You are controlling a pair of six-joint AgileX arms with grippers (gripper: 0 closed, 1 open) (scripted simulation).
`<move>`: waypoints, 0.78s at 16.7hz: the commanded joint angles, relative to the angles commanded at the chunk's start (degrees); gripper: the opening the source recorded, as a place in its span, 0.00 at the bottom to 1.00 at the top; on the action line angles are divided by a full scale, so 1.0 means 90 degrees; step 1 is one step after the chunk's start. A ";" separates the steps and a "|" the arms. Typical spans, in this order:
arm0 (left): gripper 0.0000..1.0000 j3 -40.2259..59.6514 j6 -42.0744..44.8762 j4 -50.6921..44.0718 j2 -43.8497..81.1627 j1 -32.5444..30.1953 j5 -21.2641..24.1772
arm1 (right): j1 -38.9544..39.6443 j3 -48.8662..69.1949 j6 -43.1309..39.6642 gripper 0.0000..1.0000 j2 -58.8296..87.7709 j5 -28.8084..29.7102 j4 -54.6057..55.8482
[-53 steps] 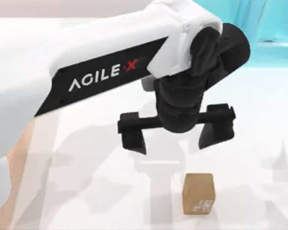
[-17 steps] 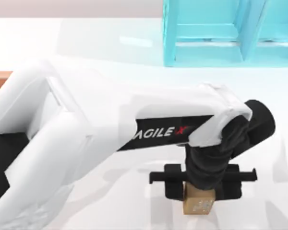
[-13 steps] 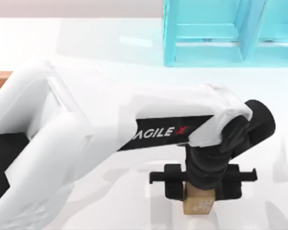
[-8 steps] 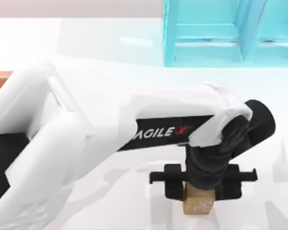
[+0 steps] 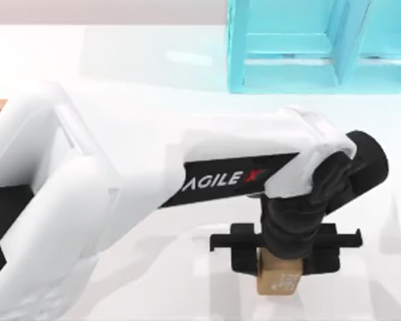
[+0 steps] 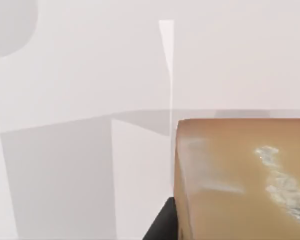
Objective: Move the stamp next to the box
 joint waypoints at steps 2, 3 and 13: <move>0.00 0.0153 -0.0006 -0.0343 -0.0019 -0.0004 -0.0001 | 0.0000 0.0000 0.0000 1.00 0.0000 0.0000 0.0000; 0.00 0.0236 -0.0005 -0.0521 -0.0042 -0.0004 -0.0001 | 0.0000 0.0000 0.0000 1.00 0.0000 0.0000 0.0000; 0.00 0.0369 0.0238 -0.0931 -0.0366 0.0111 0.0005 | 0.0000 0.0000 0.0000 1.00 0.0000 0.0000 0.0000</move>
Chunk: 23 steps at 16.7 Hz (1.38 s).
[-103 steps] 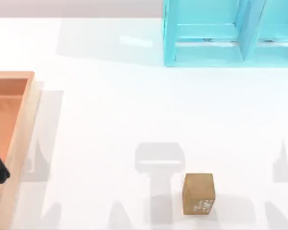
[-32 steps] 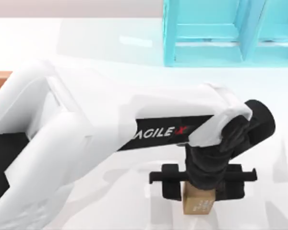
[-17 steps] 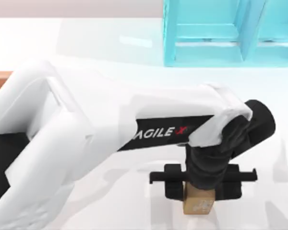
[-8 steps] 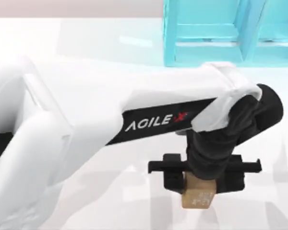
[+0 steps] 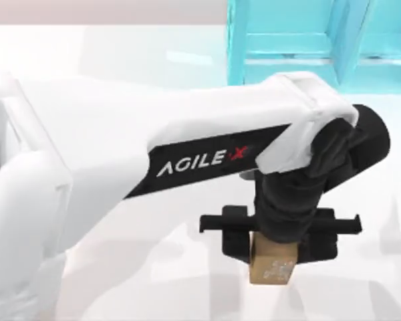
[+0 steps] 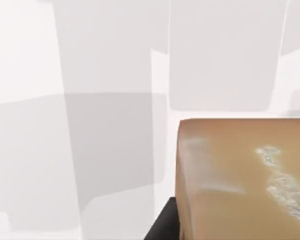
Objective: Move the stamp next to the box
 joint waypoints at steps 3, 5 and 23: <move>0.00 -0.0663 0.0747 -0.0228 -0.0654 0.0604 -0.0001 | 0.0000 0.0000 0.0000 1.00 0.0000 0.0000 0.0000; 0.00 -0.1160 0.1249 -0.0387 -0.1360 0.1158 -0.0001 | 0.0000 0.0000 0.0000 1.00 0.0000 0.0000 0.0000; 0.00 -0.3868 0.3766 -0.0990 -0.5018 0.3955 -0.0029 | 0.0000 0.0000 0.0000 1.00 0.0000 0.0000 0.0000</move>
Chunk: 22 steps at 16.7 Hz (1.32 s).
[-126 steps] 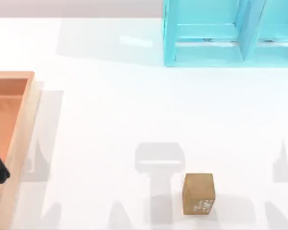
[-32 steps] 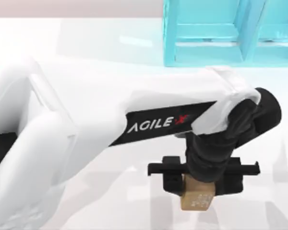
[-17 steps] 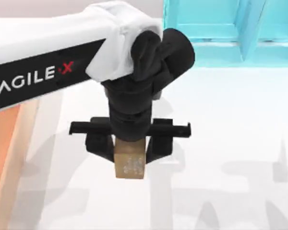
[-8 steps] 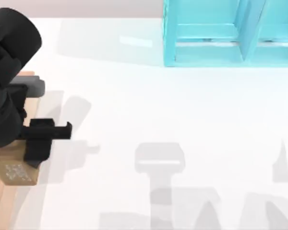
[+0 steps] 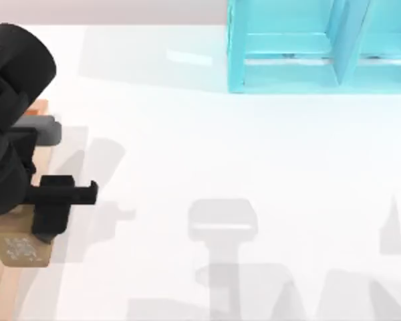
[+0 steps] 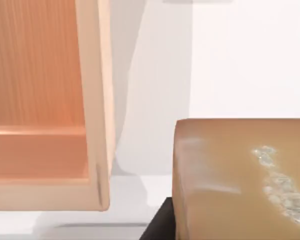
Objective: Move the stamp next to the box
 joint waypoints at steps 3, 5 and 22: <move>0.00 -0.0466 0.0008 0.0503 0.0022 0.0016 0.0001 | 0.0000 0.0000 0.0000 1.00 0.0000 0.0000 0.0000; 0.00 -0.0686 0.0016 0.0725 0.0036 0.0024 0.0004 | 0.0000 0.0000 0.0000 1.00 0.0000 0.0000 0.0000; 0.60 -0.1357 0.0024 0.1429 0.0092 0.0045 0.0007 | 0.0000 0.0000 0.0000 1.00 0.0000 0.0000 0.0000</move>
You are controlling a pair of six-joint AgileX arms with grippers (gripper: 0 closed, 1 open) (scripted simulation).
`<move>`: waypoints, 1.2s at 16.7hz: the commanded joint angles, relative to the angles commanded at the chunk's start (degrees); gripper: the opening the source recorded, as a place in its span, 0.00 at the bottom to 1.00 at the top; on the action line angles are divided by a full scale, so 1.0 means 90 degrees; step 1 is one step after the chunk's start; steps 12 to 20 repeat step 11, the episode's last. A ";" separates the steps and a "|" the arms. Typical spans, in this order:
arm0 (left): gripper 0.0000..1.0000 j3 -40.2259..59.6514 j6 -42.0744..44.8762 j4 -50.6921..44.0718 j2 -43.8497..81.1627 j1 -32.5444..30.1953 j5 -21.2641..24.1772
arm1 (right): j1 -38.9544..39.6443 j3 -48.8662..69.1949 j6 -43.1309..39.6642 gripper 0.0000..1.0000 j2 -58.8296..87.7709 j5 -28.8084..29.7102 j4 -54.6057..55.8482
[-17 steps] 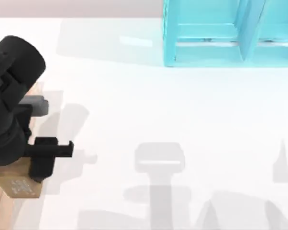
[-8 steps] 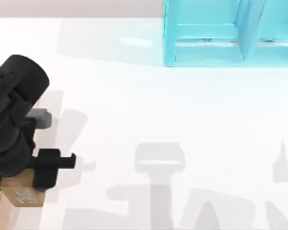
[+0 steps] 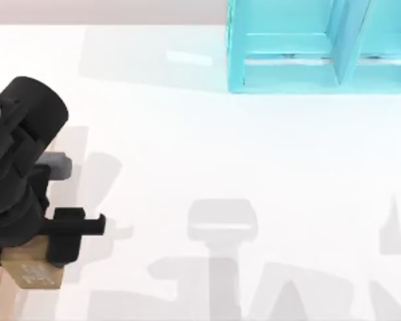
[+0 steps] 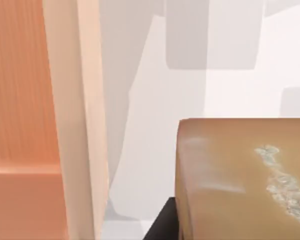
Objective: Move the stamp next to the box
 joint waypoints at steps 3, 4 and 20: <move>0.83 0.0000 0.0000 0.0000 0.0000 0.0000 0.0000 | 0.0000 0.0000 0.0000 1.00 0.0000 0.0000 0.0000; 0.90 0.0000 0.0000 0.0000 0.0000 0.0000 0.0000 | 0.0000 0.0000 0.0000 1.00 0.0000 0.0000 0.0000; 1.00 0.0000 0.0000 0.0000 0.0000 0.0000 0.0000 | 0.0000 0.0000 0.0000 1.00 0.0000 0.0000 0.0000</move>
